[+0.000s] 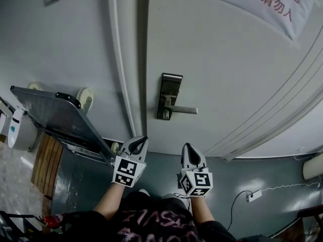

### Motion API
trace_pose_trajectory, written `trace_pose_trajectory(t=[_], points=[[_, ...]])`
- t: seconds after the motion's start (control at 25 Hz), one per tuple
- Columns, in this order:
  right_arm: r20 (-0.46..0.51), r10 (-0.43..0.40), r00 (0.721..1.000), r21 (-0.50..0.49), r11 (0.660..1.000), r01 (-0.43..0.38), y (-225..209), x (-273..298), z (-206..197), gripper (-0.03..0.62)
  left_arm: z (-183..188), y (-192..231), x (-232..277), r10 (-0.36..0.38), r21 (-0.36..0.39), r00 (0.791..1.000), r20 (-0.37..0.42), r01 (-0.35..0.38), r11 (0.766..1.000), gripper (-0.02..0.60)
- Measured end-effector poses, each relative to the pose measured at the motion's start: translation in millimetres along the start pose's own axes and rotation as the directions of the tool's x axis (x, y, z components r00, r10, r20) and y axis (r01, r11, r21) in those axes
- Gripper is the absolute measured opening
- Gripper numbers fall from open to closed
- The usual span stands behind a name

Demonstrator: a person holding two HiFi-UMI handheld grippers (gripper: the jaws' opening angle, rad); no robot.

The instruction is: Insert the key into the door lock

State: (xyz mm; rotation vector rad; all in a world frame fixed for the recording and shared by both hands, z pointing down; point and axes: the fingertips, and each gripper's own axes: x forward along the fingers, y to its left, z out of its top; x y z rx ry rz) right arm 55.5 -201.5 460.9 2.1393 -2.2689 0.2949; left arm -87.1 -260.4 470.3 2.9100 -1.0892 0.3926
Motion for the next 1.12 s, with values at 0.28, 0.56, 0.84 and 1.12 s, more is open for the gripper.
trace_pose_trajectory(t=[0.28, 0.56, 0.84, 1.12], points=[[0.003, 0.006, 1.0, 0.005, 1.0, -0.006, 0.4, -0.3, -2.4, 0.063, 4.4, -0.1, -2.1, 0.012, 0.017, 1.0, 0.006, -0.012, 1.0, 0.012], [-0.004, 0.02, 1.0, 0.004, 1.0, -0.02, 2.5, 3.2, -2.8, 0.063, 4.8, 2.3, -2.2, 0.02, 0.021, 1.0, -0.001, -0.02, 1.0, 0.012], [-0.008, 0.023, 1.0, -0.01, 1.0, -0.023, 4.2, 5.0, -4.2, 0.063, 3.4, 1.2, 0.5, 0.009, 0.021, 1.0, -0.002, -0.009, 1.0, 0.012], [-0.009, 0.02, 1.0, -0.02, 1.0, -0.021, 3.0, 7.6, -0.5, 0.063, 6.4, 0.4, 3.5, -0.004, 0.019, 1.0, 0.003, 0.004, 1.0, 0.012]])
